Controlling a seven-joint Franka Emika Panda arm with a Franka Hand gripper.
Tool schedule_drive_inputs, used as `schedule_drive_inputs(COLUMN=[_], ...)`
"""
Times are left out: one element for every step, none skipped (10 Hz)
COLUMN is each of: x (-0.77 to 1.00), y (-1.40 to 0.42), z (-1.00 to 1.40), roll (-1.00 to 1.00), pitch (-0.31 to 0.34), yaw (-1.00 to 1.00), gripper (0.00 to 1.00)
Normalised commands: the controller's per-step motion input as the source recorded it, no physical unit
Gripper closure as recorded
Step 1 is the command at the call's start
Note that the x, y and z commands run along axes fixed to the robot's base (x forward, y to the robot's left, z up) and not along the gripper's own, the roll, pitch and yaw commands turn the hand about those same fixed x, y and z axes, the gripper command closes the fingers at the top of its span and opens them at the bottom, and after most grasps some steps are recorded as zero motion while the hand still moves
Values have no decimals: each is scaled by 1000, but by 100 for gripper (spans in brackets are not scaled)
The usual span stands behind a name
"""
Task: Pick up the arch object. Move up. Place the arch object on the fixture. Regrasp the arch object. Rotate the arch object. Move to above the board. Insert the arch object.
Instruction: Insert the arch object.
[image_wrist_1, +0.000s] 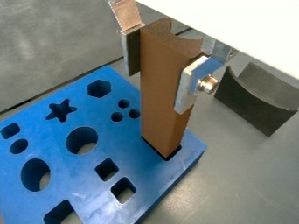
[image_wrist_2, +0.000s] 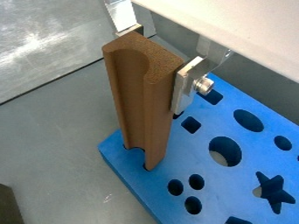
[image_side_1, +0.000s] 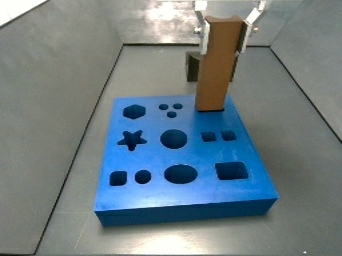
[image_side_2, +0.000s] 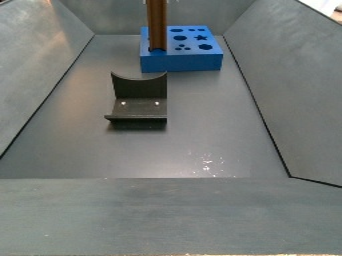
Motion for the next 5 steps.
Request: schedule_drive_inputs(x=[63,26,3,0,0], y=[-6,0,0,0,0], z=[-129,-151,-214,-294,-411], roll=[0,0,0,31,79], pitch=[0,0,0,0,0], yaw=[0,0,0,0,0], gripper=[100,100,100,100,100])
